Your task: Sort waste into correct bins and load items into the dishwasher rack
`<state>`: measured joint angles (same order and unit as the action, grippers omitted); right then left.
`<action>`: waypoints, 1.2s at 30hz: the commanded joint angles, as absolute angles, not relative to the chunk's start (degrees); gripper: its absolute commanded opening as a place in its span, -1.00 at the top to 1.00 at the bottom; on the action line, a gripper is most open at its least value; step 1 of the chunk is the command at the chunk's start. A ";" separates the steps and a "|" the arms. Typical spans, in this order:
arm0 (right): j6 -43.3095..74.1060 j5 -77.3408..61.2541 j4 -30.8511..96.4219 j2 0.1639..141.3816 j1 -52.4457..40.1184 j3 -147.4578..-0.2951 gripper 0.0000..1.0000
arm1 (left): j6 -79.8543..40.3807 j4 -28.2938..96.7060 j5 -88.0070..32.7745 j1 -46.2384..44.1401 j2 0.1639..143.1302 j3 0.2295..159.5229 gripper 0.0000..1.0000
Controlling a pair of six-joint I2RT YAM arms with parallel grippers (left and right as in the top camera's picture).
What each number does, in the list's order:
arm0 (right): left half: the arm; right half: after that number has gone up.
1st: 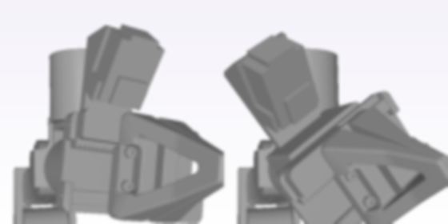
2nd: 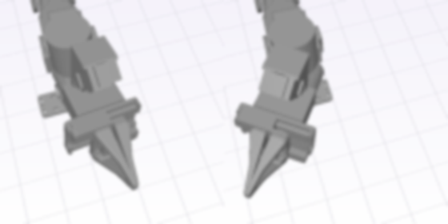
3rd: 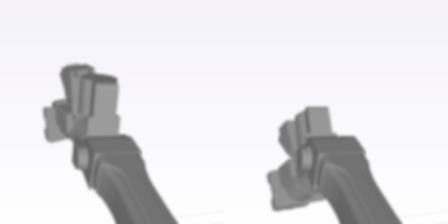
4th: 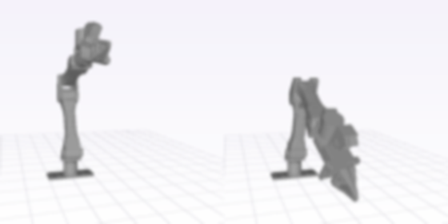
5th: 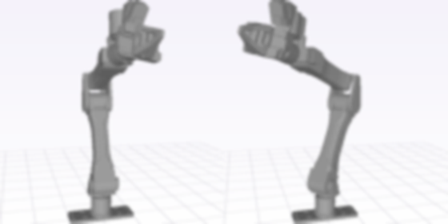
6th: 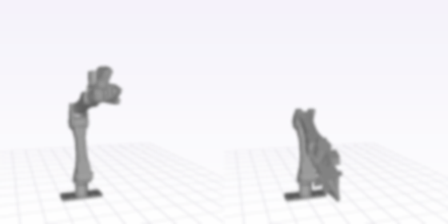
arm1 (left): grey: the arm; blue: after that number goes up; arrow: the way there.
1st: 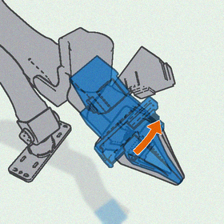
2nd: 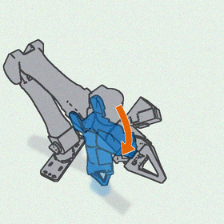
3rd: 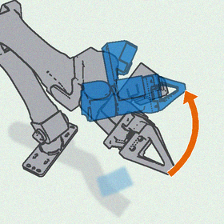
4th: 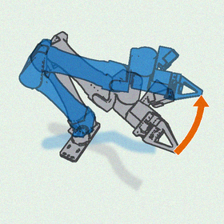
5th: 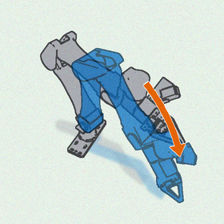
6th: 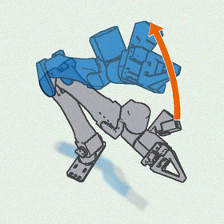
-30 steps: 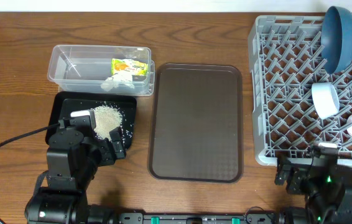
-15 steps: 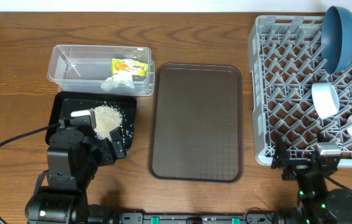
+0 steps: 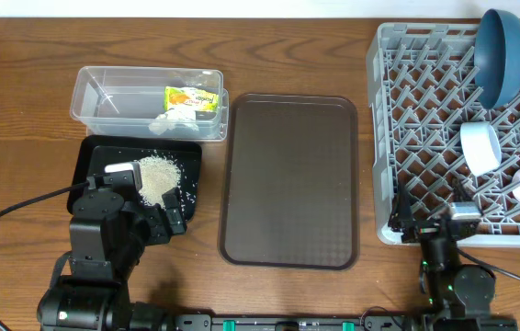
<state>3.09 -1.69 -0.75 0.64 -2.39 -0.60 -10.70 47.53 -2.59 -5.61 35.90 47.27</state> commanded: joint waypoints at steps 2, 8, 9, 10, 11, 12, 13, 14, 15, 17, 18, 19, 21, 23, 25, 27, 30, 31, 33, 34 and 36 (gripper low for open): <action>0.34 -1.78 4.34 0.27 -3.05 -0.32 -0.98 | -11.03 47.46 -1.91 -5.32 35.90 46.98 -0.99; 0.34 -1.72 4.12 0.30 -3.03 -0.32 -0.98 | -11.03 47.46 -1.91 -5.32 35.90 46.98 -0.99; 0.34 -1.74 4.12 0.30 -3.03 -0.32 -0.98 | -11.03 47.46 -1.91 -5.32 35.90 46.98 -0.99; 0.34 -1.72 4.14 0.30 -3.03 -0.32 -0.99 | -11.03 47.46 -1.91 -5.32 35.90 46.98 -0.99; 0.34 -1.74 4.12 0.30 -3.03 -0.32 -0.98 | -11.03 47.46 -1.91 -5.32 35.90 46.98 -0.99; 0.34 -1.74 4.12 0.30 -3.03 -0.32 -0.99 | -11.03 47.46 -1.91 -5.32 35.90 46.98 -0.99; 0.34 -1.74 4.12 0.30 -3.03 -0.32 -0.99 | -11.03 47.46 -1.91 -5.32 35.90 46.98 -0.99; 0.34 -1.72 4.12 0.30 -3.03 -0.32 -0.99 | -11.03 47.46 -1.91 -5.32 35.90 46.98 -0.99; 0.34 -1.74 4.12 0.30 -3.03 -0.32 -0.98 | -11.03 47.46 -1.91 -5.32 35.90 46.98 -0.99; 0.34 -1.74 4.12 0.30 -3.03 -0.32 -0.99 | -11.03 47.46 -1.91 -5.32 35.90 46.98 -0.99; 0.34 -1.74 4.12 0.30 -3.03 -0.32 -0.98 | -11.03 47.46 -1.91 -5.32 35.90 46.98 -0.99; 0.34 -1.72 4.12 0.30 -3.03 -0.32 -0.98 | -11.03 47.46 -1.91 -5.32 35.90 46.98 -0.99; 0.34 -1.72 4.12 0.30 -3.03 -0.32 -0.99 | -11.03 47.46 -1.91 -5.32 35.90 46.98 -0.99; 0.34 -1.72 4.12 0.30 -3.03 -0.32 -0.99 | -11.03 47.46 -1.91 -5.32 35.90 46.98 -1.00; 0.34 -1.74 4.12 0.30 -3.03 -0.32 -0.98 | -11.03 47.46 -1.91 -5.32 35.90 46.98 -0.99; 0.34 -1.74 4.12 0.30 -3.03 -0.32 -0.99 | -11.03 47.46 -1.91 -5.32 35.90 46.98 -0.99; 0.34 -1.74 4.12 0.30 -3.03 -0.32 -0.99 | -11.03 47.46 -1.91 -5.32 35.90 46.98 -0.99; 0.34 -1.74 4.12 0.30 -3.03 -0.32 -0.99 | -11.03 47.46 -1.91 -5.32 35.90 46.98 -0.99; 0.34 -1.74 4.12 0.30 -3.03 -0.32 -0.98 | -11.03 47.46 -1.91 -5.32 35.90 46.98 -1.00; 0.34 -1.72 4.12 0.30 -3.03 -0.32 -0.98 | -11.03 47.46 -1.91 -5.32 35.90 46.98 -0.99; 0.34 -1.72 4.12 0.30 -3.03 -0.32 -0.99 | -11.03 47.46 -1.91 -5.32 35.90 46.98 -0.99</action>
<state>0.99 -1.67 3.90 0.67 -2.39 -0.40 -10.70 47.53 -2.59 -5.61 35.90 47.27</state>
